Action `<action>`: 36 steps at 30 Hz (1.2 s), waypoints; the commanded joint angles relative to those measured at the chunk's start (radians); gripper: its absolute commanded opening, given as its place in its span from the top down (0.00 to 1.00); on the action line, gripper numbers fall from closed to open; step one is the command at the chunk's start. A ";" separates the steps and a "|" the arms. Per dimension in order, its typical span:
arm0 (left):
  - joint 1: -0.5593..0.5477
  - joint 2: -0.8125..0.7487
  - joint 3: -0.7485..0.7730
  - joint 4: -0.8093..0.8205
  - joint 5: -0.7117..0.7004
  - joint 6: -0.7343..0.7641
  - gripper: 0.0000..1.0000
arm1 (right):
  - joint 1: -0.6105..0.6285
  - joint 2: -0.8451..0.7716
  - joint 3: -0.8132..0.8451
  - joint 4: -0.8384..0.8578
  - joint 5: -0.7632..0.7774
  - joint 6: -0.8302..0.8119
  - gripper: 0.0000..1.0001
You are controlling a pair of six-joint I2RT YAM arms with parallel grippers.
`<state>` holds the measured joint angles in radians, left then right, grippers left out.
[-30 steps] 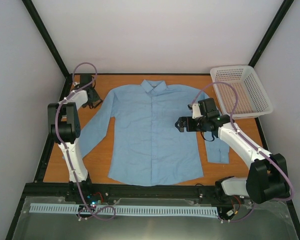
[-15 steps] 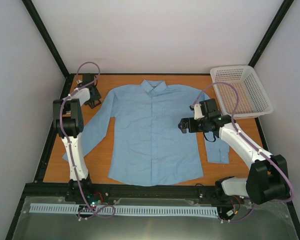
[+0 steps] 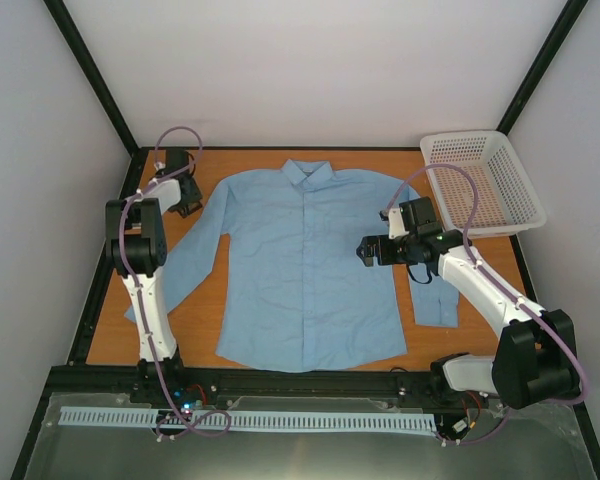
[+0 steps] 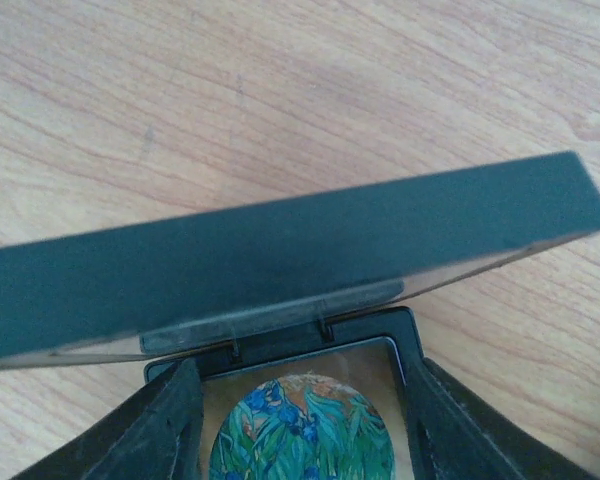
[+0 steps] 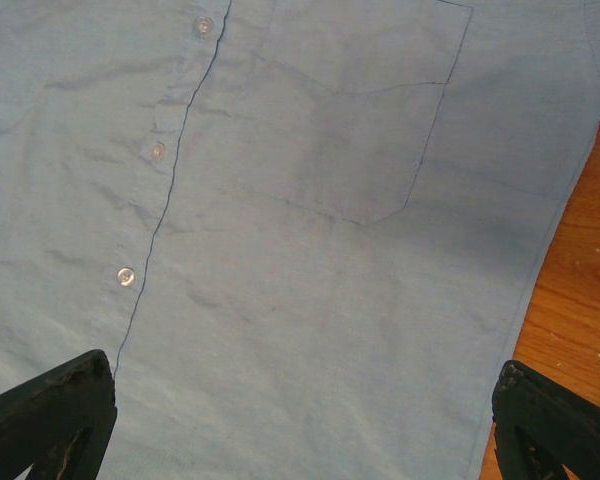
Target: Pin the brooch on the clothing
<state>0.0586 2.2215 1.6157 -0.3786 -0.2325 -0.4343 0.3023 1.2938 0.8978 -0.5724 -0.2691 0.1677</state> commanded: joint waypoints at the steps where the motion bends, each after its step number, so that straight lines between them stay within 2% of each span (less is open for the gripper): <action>1: -0.005 -0.047 -0.047 0.000 -0.007 -0.002 0.45 | -0.005 -0.021 -0.011 0.008 0.004 0.000 0.00; 10: -0.006 -0.102 -0.097 0.035 0.003 -0.018 0.52 | -0.005 -0.025 -0.021 0.009 0.003 0.003 0.00; 18: -0.020 -0.157 -0.137 0.033 0.000 -0.027 0.54 | -0.005 -0.027 -0.030 0.008 0.003 -0.001 0.00; 25: -0.028 -0.144 -0.128 0.008 -0.006 -0.030 0.37 | -0.005 -0.030 -0.043 0.020 -0.006 0.005 0.00; 36: -0.025 -0.072 -0.094 -0.016 -0.015 -0.056 0.35 | -0.006 -0.043 -0.044 0.009 0.008 -0.001 0.00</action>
<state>0.0364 2.1220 1.4841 -0.3771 -0.2420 -0.4644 0.3016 1.2785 0.8616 -0.5682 -0.2687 0.1688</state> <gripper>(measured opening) 0.654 0.996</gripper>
